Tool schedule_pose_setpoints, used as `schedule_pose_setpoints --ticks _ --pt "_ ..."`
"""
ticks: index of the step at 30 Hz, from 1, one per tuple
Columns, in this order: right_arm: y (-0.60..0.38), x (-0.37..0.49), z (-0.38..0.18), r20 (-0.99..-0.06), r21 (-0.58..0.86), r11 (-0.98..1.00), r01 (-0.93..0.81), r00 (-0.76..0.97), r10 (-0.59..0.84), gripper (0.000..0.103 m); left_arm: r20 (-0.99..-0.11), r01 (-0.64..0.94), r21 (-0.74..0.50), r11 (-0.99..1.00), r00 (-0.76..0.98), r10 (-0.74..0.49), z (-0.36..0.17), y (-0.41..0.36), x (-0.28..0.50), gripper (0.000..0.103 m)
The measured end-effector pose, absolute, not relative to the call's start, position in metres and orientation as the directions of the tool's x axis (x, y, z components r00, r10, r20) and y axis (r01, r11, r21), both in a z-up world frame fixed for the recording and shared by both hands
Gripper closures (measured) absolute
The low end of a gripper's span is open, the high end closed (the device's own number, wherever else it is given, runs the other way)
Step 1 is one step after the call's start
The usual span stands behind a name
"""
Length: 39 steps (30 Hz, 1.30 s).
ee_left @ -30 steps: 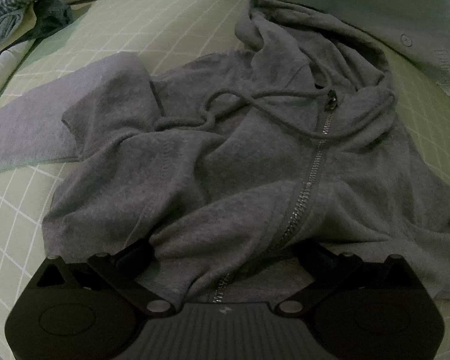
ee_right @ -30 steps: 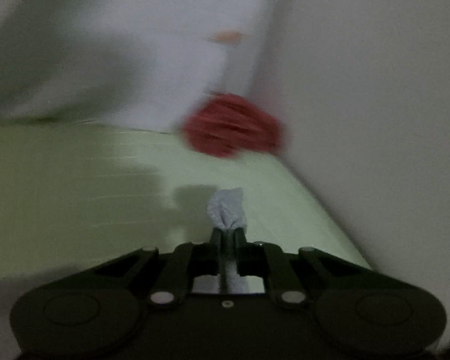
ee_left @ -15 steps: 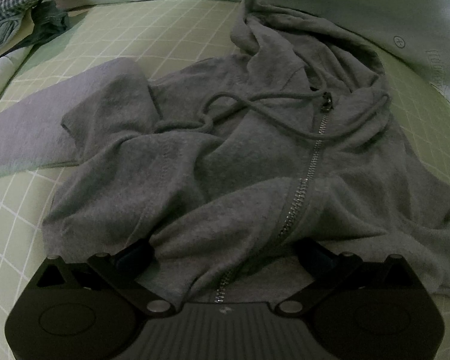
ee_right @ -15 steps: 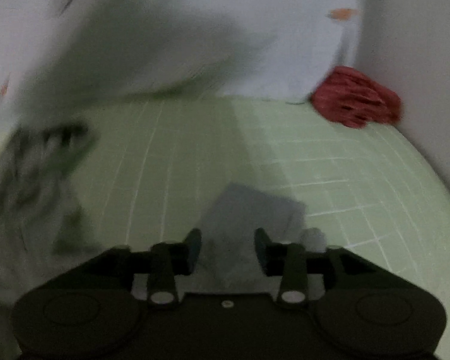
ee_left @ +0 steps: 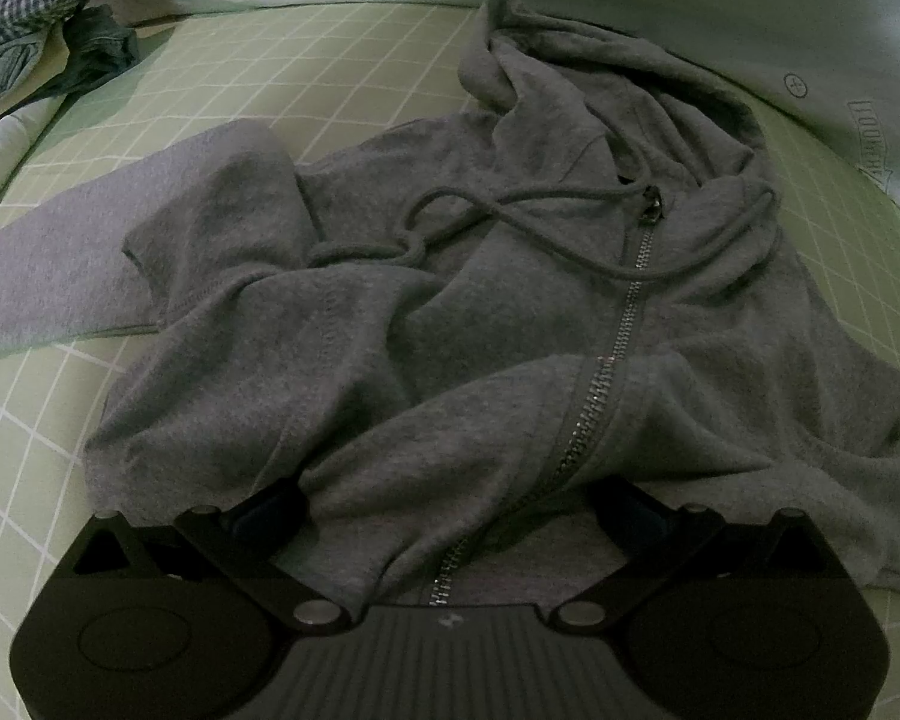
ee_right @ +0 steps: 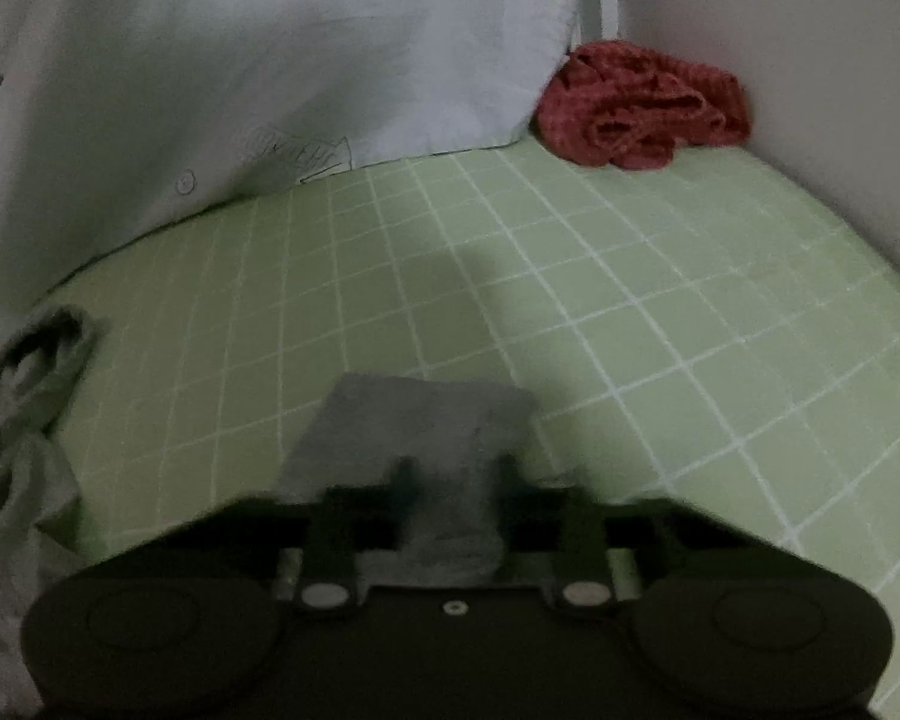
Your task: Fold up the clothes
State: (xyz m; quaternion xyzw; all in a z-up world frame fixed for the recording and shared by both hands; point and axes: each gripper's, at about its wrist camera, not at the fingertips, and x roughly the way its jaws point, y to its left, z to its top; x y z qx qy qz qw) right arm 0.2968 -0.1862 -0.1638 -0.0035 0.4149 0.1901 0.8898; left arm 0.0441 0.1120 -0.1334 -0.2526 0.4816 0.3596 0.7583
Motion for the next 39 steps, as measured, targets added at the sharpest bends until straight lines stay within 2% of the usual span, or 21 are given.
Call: schedule_pose_setpoints --ticks 3,6,9,11,15,16,18,20,21,23,26,29,32,34,37,38,39 --pt "-0.203 0.291 -0.148 -0.677 0.112 0.955 -0.275 0.682 0.276 0.094 -0.912 -0.789 -0.036 0.613 0.277 0.303 -0.133 0.111 0.044 0.000" --pt "-0.234 0.288 -0.128 -0.603 0.018 0.995 -0.099 0.793 0.090 0.094 -0.910 -0.790 -0.036 0.613 0.279 0.306 -0.134 0.111 0.043 0.000" --pt "-0.275 0.291 -0.121 -0.566 -0.039 0.993 0.112 0.817 -0.114 0.094 -0.910 -0.792 -0.035 0.610 0.278 0.307 -0.134 0.111 0.042 0.000" --pt "-0.301 0.298 -0.129 -0.588 -0.091 0.972 0.216 0.776 -0.228 0.094 -0.910 -0.794 -0.034 0.607 0.276 0.310 -0.135 0.111 0.042 0.000" --pt "-0.337 0.302 -0.150 -0.674 -0.141 0.936 0.321 0.661 -0.328 0.091 -0.910 -0.793 -0.035 0.608 0.276 0.309 -0.135 0.110 0.042 0.000" --pt "-0.341 0.299 -0.152 -0.687 -0.144 0.931 0.337 0.643 -0.339 0.088 -0.910 -0.793 -0.035 0.608 0.277 0.309 -0.135 0.110 0.041 0.000" --pt "-0.344 0.293 -0.155 -0.699 -0.155 0.922 0.354 0.621 -0.356 0.069 -0.909 -0.794 -0.035 0.607 0.278 0.311 -0.135 0.110 0.041 0.000" --pt "-0.328 0.286 -0.149 -0.664 -0.189 0.927 0.323 0.654 -0.363 0.050 -0.908 -0.794 -0.035 0.607 0.279 0.313 -0.135 0.110 0.040 0.000" --pt "-0.320 0.283 -0.146 -0.646 -0.206 0.929 0.308 0.671 -0.365 0.050 -0.908 -0.794 -0.035 0.607 0.279 0.313 -0.136 0.110 0.040 0.000" --pt "-0.299 0.278 -0.139 -0.634 -0.192 0.952 0.240 0.710 -0.307 0.049 -0.907 -0.794 -0.034 0.607 0.279 0.315 -0.136 0.109 0.040 0.000" --pt "-0.252 0.269 -0.133 -0.663 -0.058 0.998 0.023 0.746 -0.056 0.049 -0.906 -0.793 -0.033 0.608 0.281 0.317 -0.136 0.109 0.039 0.000" --pt "-0.194 0.263 -0.138 -0.713 0.126 0.943 -0.309 0.633 0.302 0.049 -0.904 -0.790 -0.034 0.612 0.286 0.319 -0.136 0.109 0.039 0.000" --pt "-0.129 0.248 -0.147 -0.710 0.242 0.792 -0.561 0.454 0.538 0.049 -0.901 -0.786 -0.036 0.617 0.293 0.320 -0.135 0.108 0.038 0.000" --pt "-0.091 0.240 -0.153 -0.714 0.262 0.698 -0.667 0.353 0.605 0.049 -0.899 -0.783 -0.039 0.621 0.298 0.320 -0.135 0.109 0.037 0.000" --pt "-0.055 0.239 -0.164 -0.735 0.284 0.624 -0.729 0.253 0.630 0.049 -0.895 -0.778 -0.043 0.627 0.309 0.321 -0.135 0.109 0.035 0.000" --pt "-0.047 0.237 -0.166 -0.744 0.291 0.615 -0.733 0.230 0.627 0.053 -0.895 -0.777 -0.047 0.628 0.312 0.318 -0.135 0.109 0.035 0.000" --pt "-0.041 0.235 -0.169 -0.756 0.286 0.610 -0.739 0.218 0.618 0.068 -0.895 -0.775 -0.051 0.629 0.315 0.315 -0.134 0.110 0.034 0.000"
